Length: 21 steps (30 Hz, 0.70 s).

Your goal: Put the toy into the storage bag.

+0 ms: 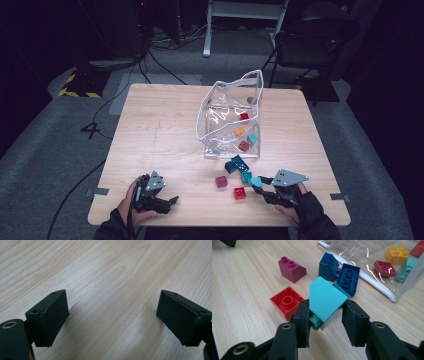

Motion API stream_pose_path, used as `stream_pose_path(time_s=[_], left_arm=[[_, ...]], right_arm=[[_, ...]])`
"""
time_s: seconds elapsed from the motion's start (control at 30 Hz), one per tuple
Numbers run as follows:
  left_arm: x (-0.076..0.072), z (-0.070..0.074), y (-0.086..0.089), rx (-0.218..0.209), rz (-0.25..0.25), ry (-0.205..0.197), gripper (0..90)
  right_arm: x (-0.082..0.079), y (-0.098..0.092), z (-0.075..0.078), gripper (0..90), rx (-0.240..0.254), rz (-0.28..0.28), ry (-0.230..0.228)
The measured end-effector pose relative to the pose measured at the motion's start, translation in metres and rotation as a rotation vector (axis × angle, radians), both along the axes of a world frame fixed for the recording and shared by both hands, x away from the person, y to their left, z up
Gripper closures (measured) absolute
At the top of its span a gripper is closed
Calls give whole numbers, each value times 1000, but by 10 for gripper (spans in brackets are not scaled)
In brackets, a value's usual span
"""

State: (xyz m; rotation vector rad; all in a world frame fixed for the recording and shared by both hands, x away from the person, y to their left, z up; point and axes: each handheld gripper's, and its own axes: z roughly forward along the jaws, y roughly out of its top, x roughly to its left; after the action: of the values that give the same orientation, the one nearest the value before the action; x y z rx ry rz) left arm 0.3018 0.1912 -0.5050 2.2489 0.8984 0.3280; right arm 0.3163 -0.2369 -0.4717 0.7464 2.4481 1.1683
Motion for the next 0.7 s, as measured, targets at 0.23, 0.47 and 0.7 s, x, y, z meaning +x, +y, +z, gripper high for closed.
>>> stream_pose_path(time_s=[0.23, 0.47, 0.7], left_arm=[[0, 0, 0, 0, 0, 0, 109], [0, 0, 0, 1, -1, 0, 109], [0, 0, 0, 1, -1, 0, 109]], right_arm=[[0, -3, 4, 598, 4, -8, -2], [0, -6, 13, 598, 30, -21, -21], [1, -9, 29, 598, 45, -35, -44]])
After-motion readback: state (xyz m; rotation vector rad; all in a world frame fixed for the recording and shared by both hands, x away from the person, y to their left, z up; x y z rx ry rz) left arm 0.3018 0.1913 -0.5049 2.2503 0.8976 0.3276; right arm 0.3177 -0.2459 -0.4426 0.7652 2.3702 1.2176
